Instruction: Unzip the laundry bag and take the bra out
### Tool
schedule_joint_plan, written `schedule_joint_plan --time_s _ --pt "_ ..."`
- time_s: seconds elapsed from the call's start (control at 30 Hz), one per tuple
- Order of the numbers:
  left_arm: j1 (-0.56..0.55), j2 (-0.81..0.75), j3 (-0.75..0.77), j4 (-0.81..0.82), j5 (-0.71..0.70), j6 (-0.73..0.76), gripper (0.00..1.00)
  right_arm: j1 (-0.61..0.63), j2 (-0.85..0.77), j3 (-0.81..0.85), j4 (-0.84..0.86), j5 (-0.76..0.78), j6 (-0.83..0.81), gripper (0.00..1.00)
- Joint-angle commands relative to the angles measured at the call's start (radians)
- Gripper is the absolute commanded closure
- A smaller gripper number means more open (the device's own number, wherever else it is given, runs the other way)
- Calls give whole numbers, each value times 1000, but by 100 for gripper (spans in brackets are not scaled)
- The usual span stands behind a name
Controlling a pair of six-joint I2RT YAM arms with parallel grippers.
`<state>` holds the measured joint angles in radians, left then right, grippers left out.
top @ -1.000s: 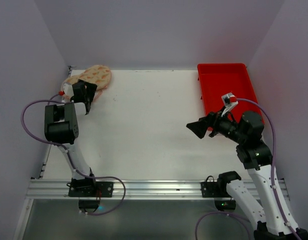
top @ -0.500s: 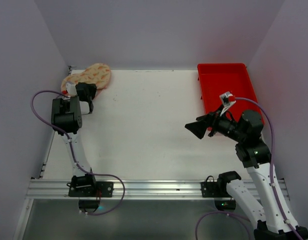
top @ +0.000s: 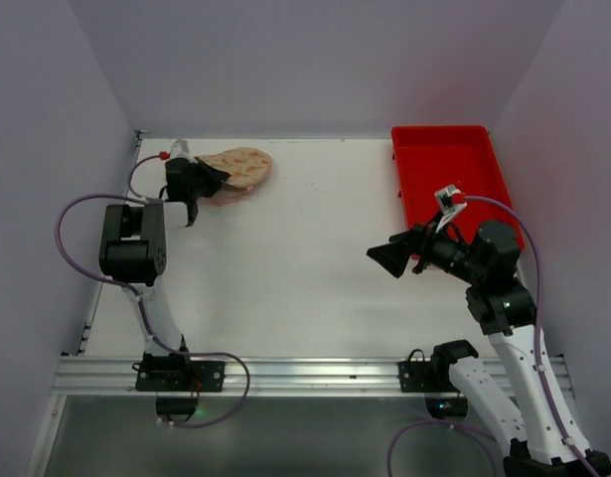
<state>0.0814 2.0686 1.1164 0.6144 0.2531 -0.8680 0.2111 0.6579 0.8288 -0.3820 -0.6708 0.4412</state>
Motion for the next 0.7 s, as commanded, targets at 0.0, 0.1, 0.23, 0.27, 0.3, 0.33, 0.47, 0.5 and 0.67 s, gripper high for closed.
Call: schedule_joint_plan --time_s 0.0,0.1,0.23,0.27,0.3,0.33,0.47,0.5,0.67 --pt "-173 -197 -44 -228 166 236 100 2 -24 3 -6 20 -12 2" --pt "-296 -292 -118 -362 209 334 100 4 -35 1 -18 46 -15 1" --pt "-374 -379 -205 -576 281 453 77 4 -29 3 -57 45 -15 1" --pt "-374 -421 -239 -609 272 466 72 4 -27 3 -64 45 -15 1" --pt "-374 -442 -247 -719 238 477 66 4 -23 1 -72 46 -16 1" --pt "-374 -461 -250 -766 133 504 46 4 -21 0 -83 46 -16 1" --pt "-373 -534 -230 -910 -87 465 26 13 -4 -13 -86 50 -4 1" --pt "-371 -545 -225 -920 -103 448 25 19 3 -14 -87 51 -1 1" --pt "-377 -578 -239 -816 10 304 24 92 51 -26 -92 137 1 1"
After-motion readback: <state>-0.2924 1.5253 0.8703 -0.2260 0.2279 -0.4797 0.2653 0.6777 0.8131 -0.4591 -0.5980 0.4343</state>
